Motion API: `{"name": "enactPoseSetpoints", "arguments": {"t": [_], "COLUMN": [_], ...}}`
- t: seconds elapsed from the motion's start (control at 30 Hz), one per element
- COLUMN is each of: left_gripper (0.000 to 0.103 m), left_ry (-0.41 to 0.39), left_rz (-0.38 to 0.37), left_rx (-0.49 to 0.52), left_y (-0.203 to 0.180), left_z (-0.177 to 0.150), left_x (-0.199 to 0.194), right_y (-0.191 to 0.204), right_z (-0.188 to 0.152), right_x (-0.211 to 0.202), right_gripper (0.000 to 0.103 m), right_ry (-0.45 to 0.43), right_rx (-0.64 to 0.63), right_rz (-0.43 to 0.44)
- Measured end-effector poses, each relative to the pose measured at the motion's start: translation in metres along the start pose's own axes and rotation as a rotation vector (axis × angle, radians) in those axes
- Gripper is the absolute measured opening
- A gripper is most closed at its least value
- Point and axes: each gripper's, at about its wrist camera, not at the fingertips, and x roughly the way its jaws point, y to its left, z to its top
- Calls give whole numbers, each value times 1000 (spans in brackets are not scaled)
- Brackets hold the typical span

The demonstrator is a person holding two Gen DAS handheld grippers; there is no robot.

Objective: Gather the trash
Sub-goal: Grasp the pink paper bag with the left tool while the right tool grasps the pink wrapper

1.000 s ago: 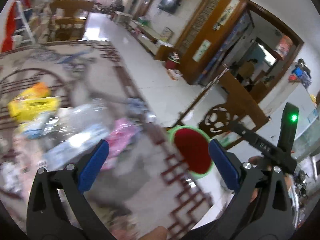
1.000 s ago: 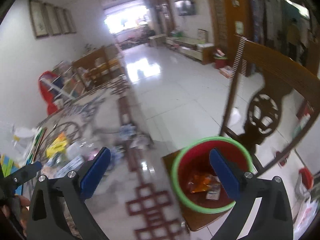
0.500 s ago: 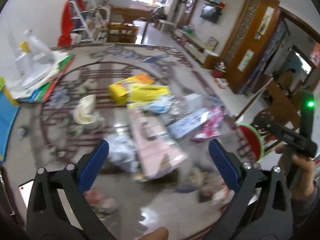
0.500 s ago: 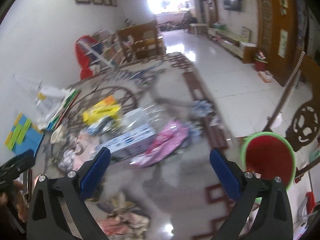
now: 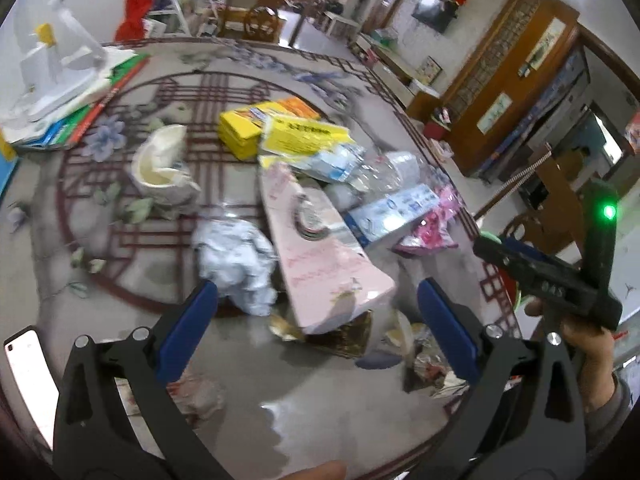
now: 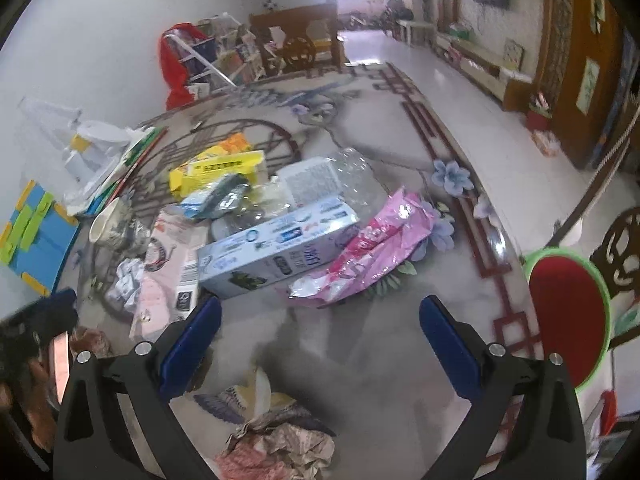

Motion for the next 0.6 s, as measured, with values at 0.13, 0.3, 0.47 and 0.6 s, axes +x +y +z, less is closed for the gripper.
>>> {"name": "enactPoseSetpoints", "arguments": {"t": [0.13,0.3,0.47,0.6], "left_gripper": [98,96,94,87], "left_ry": [62,120,139,165], "left_rz": [-27,-43,-24,-22], "left_rx": [-35,-112,-125,-170], "left_y": [-6,0,-3,0], "left_z": [-4,-6,-4,0], "left_x": [24,46,59,73], "right_y": [-17,-23,-23,-25], "right_z": [2,2,5,8], "right_x": [18,40,56,69], "right_gripper": [95,94,91,85], "right_ry": [50,100,124,148], "right_rx": [61,76,87,104], "right_rz": [5,0,5,-2]}}
